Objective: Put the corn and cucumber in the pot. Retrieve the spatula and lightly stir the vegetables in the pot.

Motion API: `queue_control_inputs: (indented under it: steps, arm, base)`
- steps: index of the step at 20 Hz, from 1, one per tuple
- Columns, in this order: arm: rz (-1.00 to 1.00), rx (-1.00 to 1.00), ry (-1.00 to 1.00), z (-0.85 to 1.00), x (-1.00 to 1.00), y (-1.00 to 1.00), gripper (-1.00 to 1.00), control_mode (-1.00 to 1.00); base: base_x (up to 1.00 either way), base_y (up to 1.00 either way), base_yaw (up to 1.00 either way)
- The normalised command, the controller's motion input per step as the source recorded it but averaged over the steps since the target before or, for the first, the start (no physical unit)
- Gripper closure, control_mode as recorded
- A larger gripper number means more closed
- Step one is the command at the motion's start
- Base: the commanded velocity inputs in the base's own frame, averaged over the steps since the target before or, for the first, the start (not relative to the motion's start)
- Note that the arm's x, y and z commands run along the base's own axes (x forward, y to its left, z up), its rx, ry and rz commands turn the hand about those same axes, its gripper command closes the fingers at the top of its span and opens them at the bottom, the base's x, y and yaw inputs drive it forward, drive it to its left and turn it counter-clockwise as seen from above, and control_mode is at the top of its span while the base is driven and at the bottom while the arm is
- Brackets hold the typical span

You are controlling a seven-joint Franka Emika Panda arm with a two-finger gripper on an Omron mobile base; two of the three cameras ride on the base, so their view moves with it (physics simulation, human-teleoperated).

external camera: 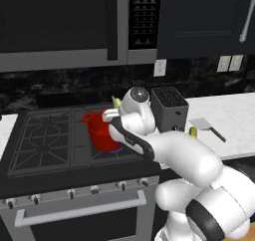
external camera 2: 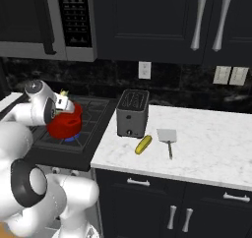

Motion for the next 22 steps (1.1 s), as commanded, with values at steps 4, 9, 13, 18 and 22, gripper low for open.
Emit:
queue_control_inputs:
  steps: [4,9,13,18,22]
  arm:
    - [0.00,0.00,0.02,-0.23,0.46,0.26,1.00,-1.00]
    - [0.00,0.00,0.04,-0.36,0.48,0.25,1.00,-1.00]
    - [0.00,0.00,0.01,-0.41,0.43,0.22,1.00,-1.00]
    - [0.00,0.00,0.00,-0.34,0.16,0.15,1.00,-1.00]
    - [0.00,0.00,0.00,-0.03,0.00,0.22,-1.00,-1.00]
  base:
    - [0.00,0.00,0.00]
    - [0.00,0.00,0.00]
    - [0.00,0.00,0.00]
    - [0.00,0.00,0.00]
    - [0.00,0.00,0.00]
